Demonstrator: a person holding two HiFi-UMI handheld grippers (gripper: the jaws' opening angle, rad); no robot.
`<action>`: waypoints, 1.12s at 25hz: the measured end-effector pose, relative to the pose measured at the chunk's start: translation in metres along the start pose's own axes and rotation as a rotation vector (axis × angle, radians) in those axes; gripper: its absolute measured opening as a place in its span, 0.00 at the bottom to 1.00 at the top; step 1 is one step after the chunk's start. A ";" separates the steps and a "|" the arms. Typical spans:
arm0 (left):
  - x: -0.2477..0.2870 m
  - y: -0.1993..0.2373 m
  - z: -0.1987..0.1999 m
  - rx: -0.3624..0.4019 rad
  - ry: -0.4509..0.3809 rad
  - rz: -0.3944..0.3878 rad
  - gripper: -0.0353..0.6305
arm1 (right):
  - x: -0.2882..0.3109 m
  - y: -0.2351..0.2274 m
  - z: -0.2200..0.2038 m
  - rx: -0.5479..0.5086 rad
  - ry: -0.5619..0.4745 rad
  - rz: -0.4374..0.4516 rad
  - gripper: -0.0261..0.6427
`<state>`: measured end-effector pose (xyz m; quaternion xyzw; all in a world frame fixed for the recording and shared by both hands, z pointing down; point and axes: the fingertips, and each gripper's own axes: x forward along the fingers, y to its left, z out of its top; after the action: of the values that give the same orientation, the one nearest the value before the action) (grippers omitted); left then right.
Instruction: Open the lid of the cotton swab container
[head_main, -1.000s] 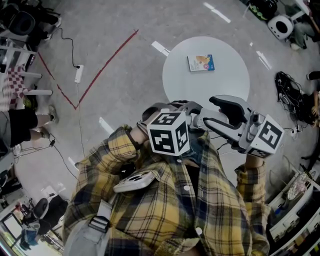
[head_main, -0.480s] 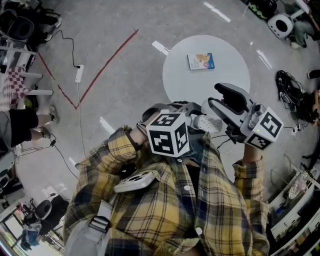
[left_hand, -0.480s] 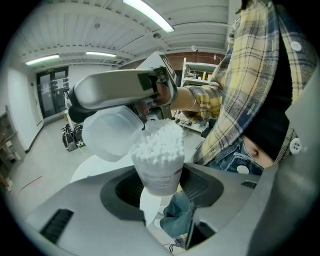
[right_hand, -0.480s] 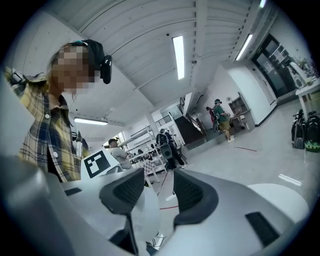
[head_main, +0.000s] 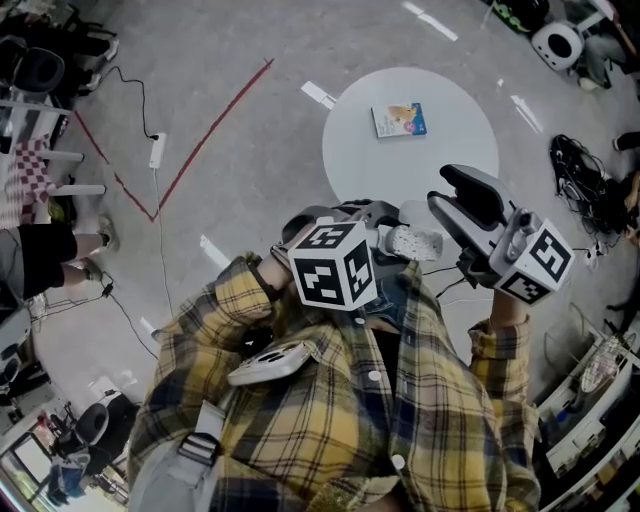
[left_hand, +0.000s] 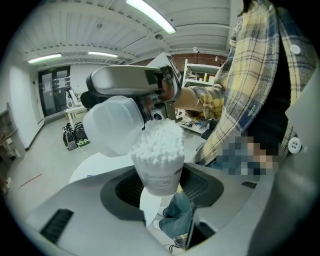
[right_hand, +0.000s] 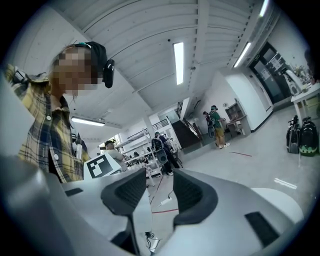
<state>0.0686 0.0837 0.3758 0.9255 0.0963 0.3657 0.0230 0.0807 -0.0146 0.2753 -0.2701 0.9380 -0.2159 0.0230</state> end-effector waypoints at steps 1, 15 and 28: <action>0.000 0.001 0.001 0.000 -0.001 0.001 0.40 | -0.001 0.000 0.002 -0.001 -0.005 -0.004 0.29; -0.009 0.025 0.001 0.004 -0.006 0.040 0.40 | -0.010 0.008 0.024 -0.185 0.001 -0.178 0.28; -0.024 0.062 0.007 -0.012 -0.035 0.090 0.40 | -0.031 -0.006 0.010 -0.168 -0.064 -0.389 0.19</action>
<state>0.0668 0.0186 0.3614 0.9349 0.0521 0.3507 0.0141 0.1116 -0.0076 0.2668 -0.4537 0.8817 -0.1287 -0.0117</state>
